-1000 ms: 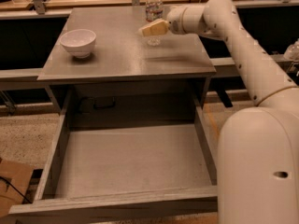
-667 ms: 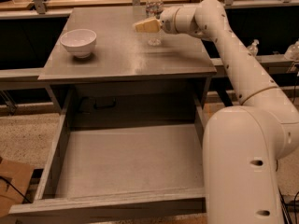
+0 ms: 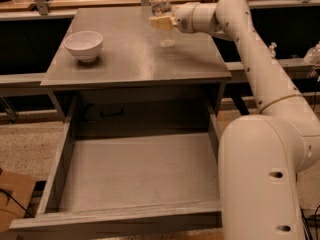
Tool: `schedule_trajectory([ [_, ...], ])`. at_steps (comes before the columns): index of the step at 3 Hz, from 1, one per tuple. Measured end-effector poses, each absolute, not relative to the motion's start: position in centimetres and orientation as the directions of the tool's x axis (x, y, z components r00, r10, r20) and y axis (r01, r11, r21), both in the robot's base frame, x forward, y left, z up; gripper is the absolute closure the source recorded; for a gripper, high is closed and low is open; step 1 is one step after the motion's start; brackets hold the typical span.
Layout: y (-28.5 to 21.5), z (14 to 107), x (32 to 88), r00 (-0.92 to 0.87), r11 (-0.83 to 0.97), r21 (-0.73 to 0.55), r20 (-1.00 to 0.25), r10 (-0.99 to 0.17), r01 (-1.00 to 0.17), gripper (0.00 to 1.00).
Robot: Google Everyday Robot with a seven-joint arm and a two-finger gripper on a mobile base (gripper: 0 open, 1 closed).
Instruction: Place water bottle into top drawer
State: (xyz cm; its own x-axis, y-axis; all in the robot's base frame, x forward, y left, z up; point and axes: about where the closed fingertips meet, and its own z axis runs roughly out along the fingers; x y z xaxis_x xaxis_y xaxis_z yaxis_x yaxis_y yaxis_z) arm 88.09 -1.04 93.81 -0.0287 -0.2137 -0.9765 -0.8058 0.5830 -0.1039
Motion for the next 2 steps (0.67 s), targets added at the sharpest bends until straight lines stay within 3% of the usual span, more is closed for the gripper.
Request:
schedule_trajectory([
  [1, -4.2, 96.5, 82.3, 0.011, 0.495, -0.159, -0.957, -0.29, -0.854, 0.88],
  [2, -8.8, 101.1, 72.8, 0.021, 0.437, -0.173, -0.943, -0.331, -0.883, 1.0],
])
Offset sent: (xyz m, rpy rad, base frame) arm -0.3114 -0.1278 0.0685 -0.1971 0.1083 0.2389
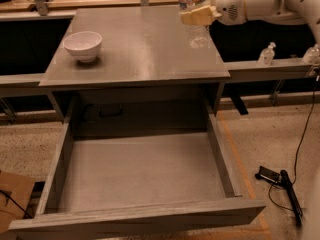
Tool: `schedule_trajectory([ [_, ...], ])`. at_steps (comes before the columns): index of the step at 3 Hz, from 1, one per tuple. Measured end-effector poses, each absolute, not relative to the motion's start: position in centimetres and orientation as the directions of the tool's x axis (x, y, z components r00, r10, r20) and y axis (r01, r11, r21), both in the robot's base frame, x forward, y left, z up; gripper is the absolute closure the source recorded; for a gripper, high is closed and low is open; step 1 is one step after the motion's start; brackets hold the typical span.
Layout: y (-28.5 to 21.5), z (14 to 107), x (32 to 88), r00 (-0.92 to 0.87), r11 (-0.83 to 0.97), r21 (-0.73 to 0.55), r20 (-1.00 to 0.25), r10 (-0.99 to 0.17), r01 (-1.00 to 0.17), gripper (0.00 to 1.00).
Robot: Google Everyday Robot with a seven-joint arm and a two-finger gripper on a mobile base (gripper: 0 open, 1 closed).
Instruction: Place water bottle into top drawer
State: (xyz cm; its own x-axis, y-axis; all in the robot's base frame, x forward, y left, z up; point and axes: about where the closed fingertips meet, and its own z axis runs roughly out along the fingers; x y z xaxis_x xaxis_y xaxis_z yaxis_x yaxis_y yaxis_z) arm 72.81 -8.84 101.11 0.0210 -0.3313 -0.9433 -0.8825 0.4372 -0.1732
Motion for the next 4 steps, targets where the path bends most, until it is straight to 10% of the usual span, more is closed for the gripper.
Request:
schedule_trajectory([
  [1, -9.7, 104.9, 63.5, 0.029, 0.386, -0.147, -0.955, -0.296, -0.911, 1.0],
  [4, -8.6, 104.8, 58.9, 0.052, 0.316, -0.133, -0.966, -0.252, -0.939, 1.0],
])
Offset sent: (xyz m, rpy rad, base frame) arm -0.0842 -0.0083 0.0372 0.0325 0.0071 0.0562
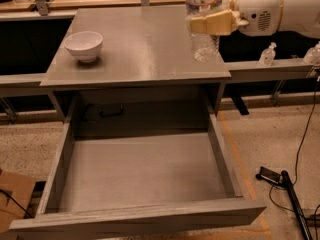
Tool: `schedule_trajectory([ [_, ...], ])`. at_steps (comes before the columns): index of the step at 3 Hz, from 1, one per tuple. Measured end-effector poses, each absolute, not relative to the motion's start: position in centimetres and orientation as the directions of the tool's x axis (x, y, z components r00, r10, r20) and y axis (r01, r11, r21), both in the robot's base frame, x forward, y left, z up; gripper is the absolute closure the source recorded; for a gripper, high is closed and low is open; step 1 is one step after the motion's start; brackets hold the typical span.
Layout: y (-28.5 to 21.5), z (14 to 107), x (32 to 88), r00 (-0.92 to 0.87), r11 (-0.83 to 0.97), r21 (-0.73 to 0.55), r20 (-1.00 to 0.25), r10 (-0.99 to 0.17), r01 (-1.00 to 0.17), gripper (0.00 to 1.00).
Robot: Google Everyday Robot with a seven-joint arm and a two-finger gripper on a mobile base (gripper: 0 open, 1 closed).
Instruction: Place water bottle into top drawer
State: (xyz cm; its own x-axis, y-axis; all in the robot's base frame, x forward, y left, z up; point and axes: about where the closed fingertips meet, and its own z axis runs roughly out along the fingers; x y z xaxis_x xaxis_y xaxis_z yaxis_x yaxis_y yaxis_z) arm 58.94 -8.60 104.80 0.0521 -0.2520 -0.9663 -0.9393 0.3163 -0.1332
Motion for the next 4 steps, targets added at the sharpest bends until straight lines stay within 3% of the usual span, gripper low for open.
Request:
schedule_trajectory([
  [2, -7.4, 99.7, 52.7, 0.08, 0.363, -0.117, -0.99, -0.115, -0.924, 1.0],
  [4, -4.7, 84.9, 46.6, -0.084, 0.342, 0.011, -0.976, -0.201, -0.94, 1.0],
])
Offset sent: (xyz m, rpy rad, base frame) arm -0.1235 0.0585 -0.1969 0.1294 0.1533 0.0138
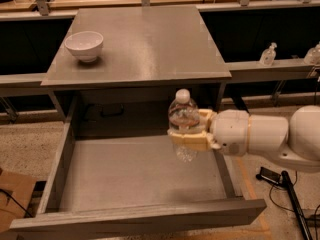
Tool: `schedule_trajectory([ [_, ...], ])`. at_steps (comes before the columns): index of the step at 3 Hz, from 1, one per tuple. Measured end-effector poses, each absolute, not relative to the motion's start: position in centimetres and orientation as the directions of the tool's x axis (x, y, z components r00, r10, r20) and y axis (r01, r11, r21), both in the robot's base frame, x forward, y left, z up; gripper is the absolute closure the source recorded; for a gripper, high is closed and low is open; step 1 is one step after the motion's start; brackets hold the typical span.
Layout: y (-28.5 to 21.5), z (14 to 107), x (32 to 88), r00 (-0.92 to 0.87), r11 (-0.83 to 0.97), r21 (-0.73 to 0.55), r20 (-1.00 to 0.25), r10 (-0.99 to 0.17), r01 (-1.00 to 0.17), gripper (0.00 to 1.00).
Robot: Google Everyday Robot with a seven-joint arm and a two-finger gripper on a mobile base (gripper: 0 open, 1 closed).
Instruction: Place water bottle into top drawer
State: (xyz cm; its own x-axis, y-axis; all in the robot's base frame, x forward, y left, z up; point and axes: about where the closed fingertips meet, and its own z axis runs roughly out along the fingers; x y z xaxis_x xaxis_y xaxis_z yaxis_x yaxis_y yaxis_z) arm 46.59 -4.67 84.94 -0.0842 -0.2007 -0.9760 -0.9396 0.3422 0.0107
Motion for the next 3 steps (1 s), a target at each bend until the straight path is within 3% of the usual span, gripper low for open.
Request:
schedule_trajectory([
  [2, -5.3, 75.5, 43.9, -0.206, 0.4, 0.103, -0.953, -0.222, -0.91, 1.0],
  [3, -5.9, 75.2, 44.7, -0.173, 0.414, 0.06, -0.955, -0.242, -0.908, 1.0],
])
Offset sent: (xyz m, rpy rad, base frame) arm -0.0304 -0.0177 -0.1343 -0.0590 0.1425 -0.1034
